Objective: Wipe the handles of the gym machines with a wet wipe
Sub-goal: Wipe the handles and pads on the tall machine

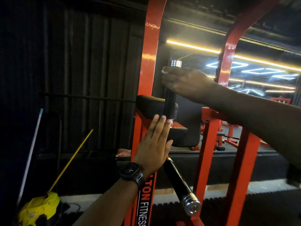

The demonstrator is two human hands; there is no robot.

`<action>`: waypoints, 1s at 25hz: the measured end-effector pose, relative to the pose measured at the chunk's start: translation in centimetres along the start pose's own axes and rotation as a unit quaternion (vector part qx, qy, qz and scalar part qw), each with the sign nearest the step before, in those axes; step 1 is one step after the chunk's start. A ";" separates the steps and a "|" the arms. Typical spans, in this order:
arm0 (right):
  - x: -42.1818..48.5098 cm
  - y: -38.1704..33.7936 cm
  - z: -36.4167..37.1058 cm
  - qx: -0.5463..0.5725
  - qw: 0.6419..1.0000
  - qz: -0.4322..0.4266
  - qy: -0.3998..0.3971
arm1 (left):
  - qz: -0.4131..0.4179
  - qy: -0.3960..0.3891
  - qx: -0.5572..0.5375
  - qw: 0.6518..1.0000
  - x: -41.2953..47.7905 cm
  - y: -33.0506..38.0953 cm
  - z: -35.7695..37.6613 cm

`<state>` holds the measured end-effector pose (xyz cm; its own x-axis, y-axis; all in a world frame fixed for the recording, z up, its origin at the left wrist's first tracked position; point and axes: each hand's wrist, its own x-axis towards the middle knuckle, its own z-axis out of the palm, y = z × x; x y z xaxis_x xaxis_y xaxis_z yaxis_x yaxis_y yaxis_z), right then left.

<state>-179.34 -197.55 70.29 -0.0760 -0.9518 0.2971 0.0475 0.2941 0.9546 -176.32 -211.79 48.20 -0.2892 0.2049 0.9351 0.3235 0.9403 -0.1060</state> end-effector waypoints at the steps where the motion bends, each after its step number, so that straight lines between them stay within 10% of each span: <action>1: 0.1 0.3 -0.5 0.040 0.999 0.030 0.003 | -0.001 0.000 -0.003 1.000 0.0 0.0 0.0; 11: -1.3 -3.4 -1.8 0.126 0.980 -0.154 0.021 | 0.001 0.001 -0.034 0.999 0.0 -0.1 0.1; 16: -3.6 -6.8 -0.8 0.295 0.947 0.126 0.025 | -0.010 -0.001 -0.028 1.000 0.1 -0.1 0.2; 18: -2.9 -9.6 -1.9 0.384 0.878 0.285 0.035 | -0.015 -0.001 -0.025 1.000 0.0 0.0 0.3; 22: -0.8 -12.6 -4.4 0.554 0.580 0.585 0.121 | -0.016 -0.020 -0.021 0.999 0.0 -0.2 0.3; 25: -0.6 -12.7 -4.8 0.550 0.471 0.680 0.110 | -0.007 -0.018 -0.004 1.000 0.1 0.1 0.0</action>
<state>-175.11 -201.13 57.85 -0.6099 0.2328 0.7575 -0.6515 0.3970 -0.6465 -176.28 -211.73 48.26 -0.3262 0.2020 0.9235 0.3272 0.9407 -0.0902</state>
